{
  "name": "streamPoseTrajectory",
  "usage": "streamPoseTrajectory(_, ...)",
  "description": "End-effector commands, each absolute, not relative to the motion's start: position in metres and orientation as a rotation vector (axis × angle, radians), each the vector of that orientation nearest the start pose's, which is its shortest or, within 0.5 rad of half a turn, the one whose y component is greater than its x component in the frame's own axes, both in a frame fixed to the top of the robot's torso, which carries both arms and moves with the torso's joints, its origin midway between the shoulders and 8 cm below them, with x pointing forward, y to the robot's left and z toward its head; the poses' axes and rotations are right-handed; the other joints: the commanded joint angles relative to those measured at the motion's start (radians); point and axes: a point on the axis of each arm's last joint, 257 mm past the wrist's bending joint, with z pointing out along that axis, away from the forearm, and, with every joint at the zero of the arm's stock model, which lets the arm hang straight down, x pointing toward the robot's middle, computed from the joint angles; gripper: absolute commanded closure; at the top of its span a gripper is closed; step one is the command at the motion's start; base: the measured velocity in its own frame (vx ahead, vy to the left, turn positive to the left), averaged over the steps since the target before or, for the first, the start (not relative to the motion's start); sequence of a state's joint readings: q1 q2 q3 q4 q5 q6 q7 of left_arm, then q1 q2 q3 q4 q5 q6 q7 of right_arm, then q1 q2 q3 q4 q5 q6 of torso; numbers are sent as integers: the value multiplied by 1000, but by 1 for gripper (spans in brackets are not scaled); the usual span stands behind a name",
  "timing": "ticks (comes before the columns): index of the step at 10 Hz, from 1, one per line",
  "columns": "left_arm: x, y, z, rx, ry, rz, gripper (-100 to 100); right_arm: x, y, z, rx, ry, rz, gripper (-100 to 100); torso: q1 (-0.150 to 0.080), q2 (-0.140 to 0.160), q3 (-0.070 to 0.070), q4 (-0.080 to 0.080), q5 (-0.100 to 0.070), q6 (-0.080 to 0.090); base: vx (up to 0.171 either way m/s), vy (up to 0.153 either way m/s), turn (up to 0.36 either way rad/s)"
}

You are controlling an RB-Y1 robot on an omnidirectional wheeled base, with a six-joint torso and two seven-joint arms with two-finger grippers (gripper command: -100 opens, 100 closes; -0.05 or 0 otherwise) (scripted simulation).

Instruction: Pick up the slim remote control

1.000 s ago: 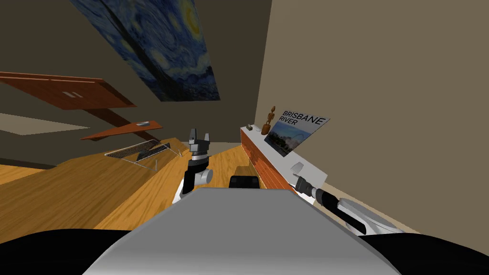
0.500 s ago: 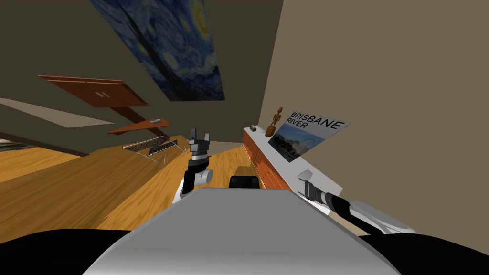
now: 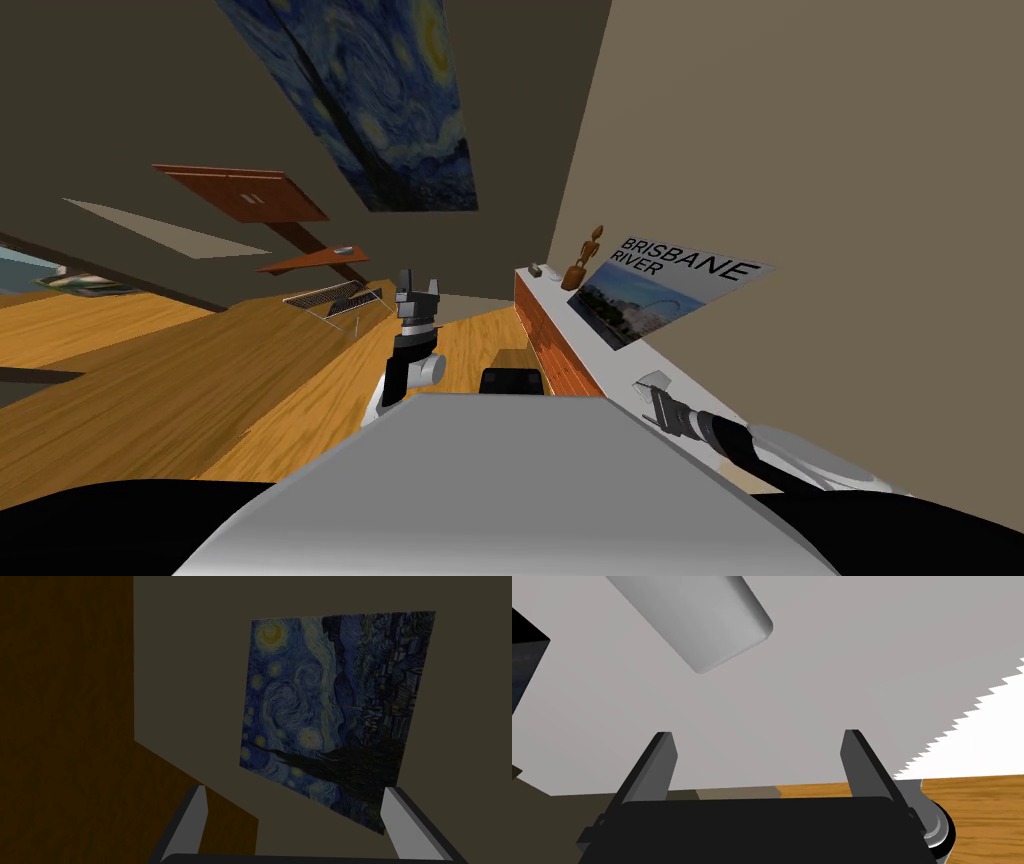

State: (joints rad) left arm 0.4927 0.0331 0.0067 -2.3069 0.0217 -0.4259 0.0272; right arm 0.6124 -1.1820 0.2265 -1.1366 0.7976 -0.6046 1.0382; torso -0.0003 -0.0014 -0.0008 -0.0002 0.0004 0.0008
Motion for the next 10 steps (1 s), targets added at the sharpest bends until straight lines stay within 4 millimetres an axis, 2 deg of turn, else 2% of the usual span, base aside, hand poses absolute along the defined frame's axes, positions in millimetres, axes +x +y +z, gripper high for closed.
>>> streamPoseTrajectory(1,351,281,25,-691,646,-1329,0,110,-586,-441,-1712,2171,-224,-100,0,0,0,0,0,0,58,-26,78)
streamPoseTrajectory(2,351,281,25,-691,646,-1329,0,93,-601,-442,-1819,2162,-223,-100,0,1,0,0,0,1,55,-24,165)
streamPoseTrajectory(3,351,281,25,-691,646,-1329,0,93,-601,-442,-1822,2160,-223,-100,0,1,0,0,0,0,49,-38,71)
streamPoseTrajectory(5,351,281,25,-691,646,-1329,0,60,-625,-442,-2001,2144,-198,-100,-1,1,0,0,0,0,69,-51,178)
streamPoseTrajectory(6,351,281,25,-691,646,-1329,0,60,-625,-442,-2018,2130,-200,-100,-2,-1,0,0,-1,0,65,-52,69)
streamPoseTrajectory(8,351,281,25,-691,646,-1329,0,34,-639,-443,-2173,2088,-153,-100,-1,0,0,0,0,1,66,-45,147)
streamPoseTrajectory(9,351,281,25,-691,646,-1329,0,32,-641,-443,-2177,2091,-156,-100,-2,0,0,0,-1,0,49,-59,63)
streamPoseTrajectory(10,351,281,25,-691,646,-1329,0,19,-646,-444,-2242,2070,-129,-100,-2,1,0,0,-1,1,41,-64,80)
